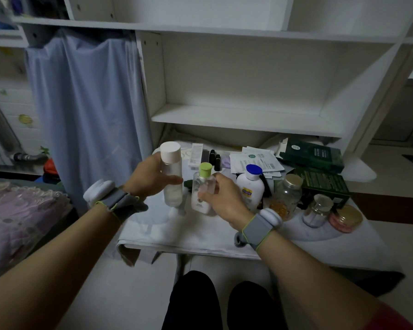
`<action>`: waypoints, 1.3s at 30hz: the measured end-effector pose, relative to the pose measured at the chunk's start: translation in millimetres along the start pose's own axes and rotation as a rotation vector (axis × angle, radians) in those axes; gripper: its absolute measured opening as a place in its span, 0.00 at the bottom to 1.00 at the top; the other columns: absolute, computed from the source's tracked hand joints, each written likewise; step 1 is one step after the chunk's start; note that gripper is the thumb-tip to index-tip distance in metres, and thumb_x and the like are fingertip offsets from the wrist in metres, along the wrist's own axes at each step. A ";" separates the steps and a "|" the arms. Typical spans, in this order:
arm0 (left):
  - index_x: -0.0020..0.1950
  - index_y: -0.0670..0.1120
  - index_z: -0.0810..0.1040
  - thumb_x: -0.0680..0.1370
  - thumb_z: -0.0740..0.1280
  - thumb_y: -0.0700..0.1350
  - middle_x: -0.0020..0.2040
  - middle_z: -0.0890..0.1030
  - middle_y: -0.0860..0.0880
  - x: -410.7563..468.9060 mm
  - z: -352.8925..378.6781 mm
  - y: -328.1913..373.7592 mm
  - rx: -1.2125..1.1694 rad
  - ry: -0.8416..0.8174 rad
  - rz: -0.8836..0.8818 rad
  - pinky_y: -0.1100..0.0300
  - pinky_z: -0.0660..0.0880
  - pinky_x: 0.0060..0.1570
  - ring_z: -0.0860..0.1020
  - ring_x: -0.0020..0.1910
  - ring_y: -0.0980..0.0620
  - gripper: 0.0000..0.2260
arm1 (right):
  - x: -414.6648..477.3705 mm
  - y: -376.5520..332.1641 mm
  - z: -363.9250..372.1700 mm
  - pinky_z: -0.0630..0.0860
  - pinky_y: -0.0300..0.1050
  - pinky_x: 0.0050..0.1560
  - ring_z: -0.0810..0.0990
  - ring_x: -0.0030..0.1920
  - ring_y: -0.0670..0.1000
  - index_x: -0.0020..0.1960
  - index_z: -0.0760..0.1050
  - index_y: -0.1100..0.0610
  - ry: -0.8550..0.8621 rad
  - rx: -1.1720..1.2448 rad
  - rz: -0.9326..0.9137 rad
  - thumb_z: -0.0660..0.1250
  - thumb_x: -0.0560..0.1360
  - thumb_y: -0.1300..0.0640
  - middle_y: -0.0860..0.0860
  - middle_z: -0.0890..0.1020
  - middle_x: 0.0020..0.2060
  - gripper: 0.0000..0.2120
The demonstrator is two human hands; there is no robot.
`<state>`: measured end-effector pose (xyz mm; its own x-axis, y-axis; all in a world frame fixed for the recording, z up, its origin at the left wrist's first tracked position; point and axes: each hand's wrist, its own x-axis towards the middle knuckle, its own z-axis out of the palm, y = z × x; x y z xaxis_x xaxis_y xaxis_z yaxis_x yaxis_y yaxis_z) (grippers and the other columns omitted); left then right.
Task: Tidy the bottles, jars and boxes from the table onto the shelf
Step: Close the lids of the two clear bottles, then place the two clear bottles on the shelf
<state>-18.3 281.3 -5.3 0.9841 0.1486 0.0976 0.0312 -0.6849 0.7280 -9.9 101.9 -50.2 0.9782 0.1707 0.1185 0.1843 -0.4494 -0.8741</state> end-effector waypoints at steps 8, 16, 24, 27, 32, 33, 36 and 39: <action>0.57 0.47 0.73 0.68 0.77 0.49 0.51 0.79 0.49 -6.4 -23.5 45.4 -0.090 0.101 0.118 0.51 0.80 0.46 0.79 0.49 0.48 0.22 | -6.9 -45.1 -34.0 0.76 0.49 0.53 0.79 0.53 0.54 0.53 0.74 0.59 0.093 -0.021 -0.118 0.72 0.72 0.57 0.53 0.81 0.51 0.13; 0.60 0.47 0.73 0.70 0.75 0.49 0.49 0.79 0.49 -6.9 -28.3 108.5 -0.150 0.133 0.245 0.61 0.78 0.32 0.80 0.44 0.51 0.21 | 0.4 -72.8 -99.4 0.77 0.51 0.50 0.80 0.49 0.54 0.52 0.73 0.61 0.205 -0.024 -0.168 0.73 0.72 0.56 0.55 0.81 0.48 0.14; 0.62 0.46 0.72 0.70 0.75 0.50 0.53 0.79 0.48 13.4 -11.0 162.8 -0.202 0.097 0.302 0.54 0.82 0.39 0.80 0.48 0.49 0.24 | 23.1 -74.8 -158.4 0.79 0.56 0.51 0.80 0.50 0.55 0.53 0.74 0.59 0.309 -0.082 -0.139 0.74 0.70 0.54 0.54 0.81 0.49 0.15; 0.61 0.46 0.72 0.70 0.75 0.50 0.53 0.79 0.48 26.8 -2.6 184.0 -0.200 0.091 0.343 0.52 0.82 0.40 0.80 0.48 0.50 0.23 | 34.7 -71.0 -178.5 0.80 0.58 0.50 0.80 0.49 0.55 0.52 0.74 0.58 0.340 -0.068 -0.135 0.74 0.69 0.54 0.54 0.81 0.48 0.15; 0.61 0.47 0.73 0.70 0.75 0.52 0.52 0.80 0.48 47.0 8.6 210.6 -0.168 0.083 0.401 0.52 0.82 0.37 0.81 0.46 0.50 0.23 | 51.1 -69.8 -207.0 0.78 0.52 0.52 0.79 0.50 0.54 0.53 0.74 0.59 0.377 -0.126 -0.136 0.74 0.70 0.53 0.54 0.80 0.50 0.16; 0.61 0.47 0.72 0.71 0.74 0.52 0.52 0.80 0.48 50.9 10.7 216.9 -0.164 0.077 0.411 0.53 0.82 0.36 0.81 0.45 0.50 0.23 | 55.6 -69.7 -213.0 0.78 0.52 0.52 0.79 0.50 0.55 0.53 0.74 0.58 0.383 -0.131 -0.132 0.74 0.70 0.53 0.54 0.80 0.50 0.16; 0.61 0.46 0.72 0.72 0.73 0.51 0.53 0.79 0.48 64.4 17.7 235.5 -0.176 0.058 0.440 0.54 0.82 0.36 0.81 0.46 0.51 0.22 | 69.9 -68.2 -231.4 0.78 0.52 0.52 0.79 0.50 0.55 0.52 0.73 0.58 0.405 -0.136 -0.127 0.74 0.70 0.52 0.54 0.80 0.50 0.16; 0.62 0.45 0.71 0.72 0.72 0.51 0.54 0.79 0.48 74.7 21.8 246.9 -0.180 0.052 0.455 0.55 0.82 0.37 0.80 0.47 0.50 0.22 | 79.4 -69.1 -243.4 0.77 0.51 0.51 0.79 0.49 0.55 0.51 0.73 0.59 0.414 -0.157 -0.134 0.74 0.70 0.52 0.54 0.80 0.49 0.16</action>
<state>66.7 107.7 166.9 0.8809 -0.0986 0.4628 -0.4347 -0.5552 0.7091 78.4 -66.9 134.3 0.8949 -0.1137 0.4316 0.2930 -0.5797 -0.7603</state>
